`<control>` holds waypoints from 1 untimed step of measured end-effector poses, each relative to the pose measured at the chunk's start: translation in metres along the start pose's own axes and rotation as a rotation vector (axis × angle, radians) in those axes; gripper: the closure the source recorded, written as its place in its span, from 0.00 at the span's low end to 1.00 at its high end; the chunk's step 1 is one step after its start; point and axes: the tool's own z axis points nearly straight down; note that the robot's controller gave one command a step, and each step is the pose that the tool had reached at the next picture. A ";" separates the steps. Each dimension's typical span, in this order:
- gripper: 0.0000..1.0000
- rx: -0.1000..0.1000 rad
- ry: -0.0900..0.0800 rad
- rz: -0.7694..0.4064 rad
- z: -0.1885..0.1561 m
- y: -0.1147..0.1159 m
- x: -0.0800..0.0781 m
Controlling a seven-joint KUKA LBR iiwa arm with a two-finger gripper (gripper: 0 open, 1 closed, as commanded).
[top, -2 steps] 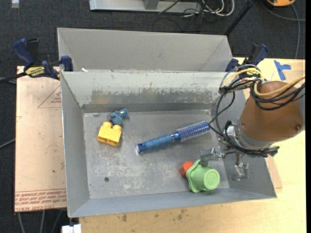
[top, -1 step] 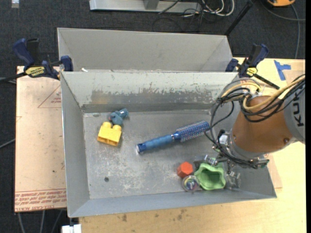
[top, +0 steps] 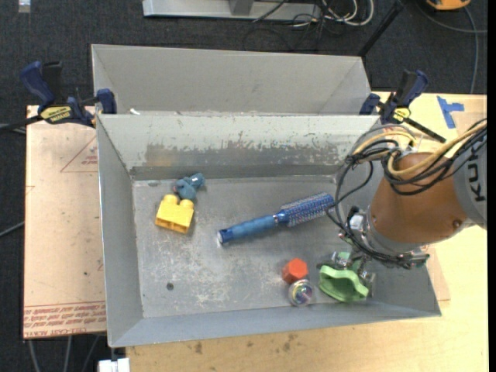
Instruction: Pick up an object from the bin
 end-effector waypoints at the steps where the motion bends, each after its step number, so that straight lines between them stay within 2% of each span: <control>1: 1.00 0.004 -0.001 0.013 -0.143 0.000 -0.015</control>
Offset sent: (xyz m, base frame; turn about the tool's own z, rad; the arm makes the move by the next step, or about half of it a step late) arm 0.0057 0.0110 0.1393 0.0114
